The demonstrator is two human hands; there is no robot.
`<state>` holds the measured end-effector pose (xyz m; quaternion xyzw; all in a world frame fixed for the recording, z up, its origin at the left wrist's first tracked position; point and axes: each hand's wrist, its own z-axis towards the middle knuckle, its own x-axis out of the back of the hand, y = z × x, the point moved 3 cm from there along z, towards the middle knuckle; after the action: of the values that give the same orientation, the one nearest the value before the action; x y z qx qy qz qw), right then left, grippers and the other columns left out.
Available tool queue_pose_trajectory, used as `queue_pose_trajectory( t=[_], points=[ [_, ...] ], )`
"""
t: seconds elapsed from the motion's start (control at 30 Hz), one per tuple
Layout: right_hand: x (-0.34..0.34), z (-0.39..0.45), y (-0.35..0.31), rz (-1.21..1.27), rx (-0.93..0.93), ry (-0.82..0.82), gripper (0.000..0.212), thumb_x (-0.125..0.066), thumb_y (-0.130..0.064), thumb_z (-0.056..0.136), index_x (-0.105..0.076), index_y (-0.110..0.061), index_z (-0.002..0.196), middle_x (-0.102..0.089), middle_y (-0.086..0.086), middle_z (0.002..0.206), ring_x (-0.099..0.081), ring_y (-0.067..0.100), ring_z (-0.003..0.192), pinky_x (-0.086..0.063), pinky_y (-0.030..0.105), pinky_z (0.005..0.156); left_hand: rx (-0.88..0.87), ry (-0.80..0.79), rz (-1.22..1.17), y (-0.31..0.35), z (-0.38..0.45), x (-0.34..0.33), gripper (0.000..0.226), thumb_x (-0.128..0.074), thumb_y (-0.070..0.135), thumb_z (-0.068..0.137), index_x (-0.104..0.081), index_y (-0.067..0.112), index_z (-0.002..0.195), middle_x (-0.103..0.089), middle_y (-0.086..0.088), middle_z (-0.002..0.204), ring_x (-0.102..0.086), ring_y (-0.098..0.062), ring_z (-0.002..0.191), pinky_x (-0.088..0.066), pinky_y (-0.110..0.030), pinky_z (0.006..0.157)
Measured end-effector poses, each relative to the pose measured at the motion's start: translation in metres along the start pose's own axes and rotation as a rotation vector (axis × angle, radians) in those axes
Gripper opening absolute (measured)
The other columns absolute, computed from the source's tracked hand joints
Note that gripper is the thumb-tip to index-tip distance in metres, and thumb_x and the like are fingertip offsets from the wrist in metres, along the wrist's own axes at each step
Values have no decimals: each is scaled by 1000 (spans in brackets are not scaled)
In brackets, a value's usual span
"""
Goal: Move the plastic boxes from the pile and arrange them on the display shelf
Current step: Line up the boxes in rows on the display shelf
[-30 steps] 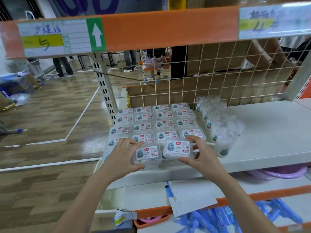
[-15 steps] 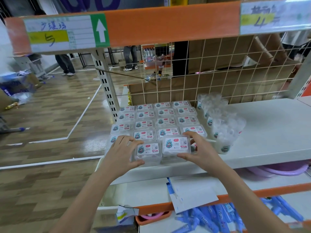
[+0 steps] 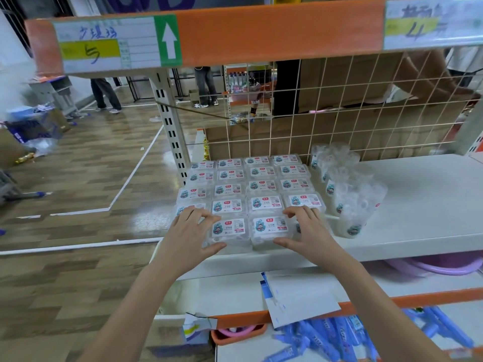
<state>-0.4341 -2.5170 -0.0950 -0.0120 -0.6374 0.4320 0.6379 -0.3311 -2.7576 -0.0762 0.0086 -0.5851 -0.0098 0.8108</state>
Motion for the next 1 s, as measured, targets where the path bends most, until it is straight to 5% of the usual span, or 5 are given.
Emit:
queue_pose_trajectory(
  t=[0.3,0.53,0.73,1.0],
  points=[
    [6,0,-4,-71,49,26,60,-59,-48,86,-40,-21,137,-39,-4,129,-29,13,124,-21,20,103,27,-70,-113,7,14,5,74,-27,71,75,-59,26,124,-55,5,119,-42,-18,119,-37,-35,101],
    [54,20,-15,-298,148,1,46,-51,-40,94,-43,-23,135,-41,-5,137,-35,13,128,-29,22,103,-122,-91,-85,57,82,18,40,-49,47,92,-56,26,126,-52,3,131,-38,-20,125,-30,-36,105],
    [110,28,18,-541,15,-10,47,-46,-40,96,-42,-20,138,-41,2,142,-40,22,128,-40,35,101,-288,-104,-35,142,150,14,44,-48,47,93,-53,25,131,-49,-1,136,-37,-23,129,-29,-37,105],
    [208,-28,113,-540,-286,118,43,-51,-38,93,-48,-22,133,-49,0,134,-43,21,126,-42,37,98,-512,-55,-109,295,203,19,42,-44,46,94,-55,18,123,-55,-6,123,-47,-26,114,-39,-37,94]
  ],
)
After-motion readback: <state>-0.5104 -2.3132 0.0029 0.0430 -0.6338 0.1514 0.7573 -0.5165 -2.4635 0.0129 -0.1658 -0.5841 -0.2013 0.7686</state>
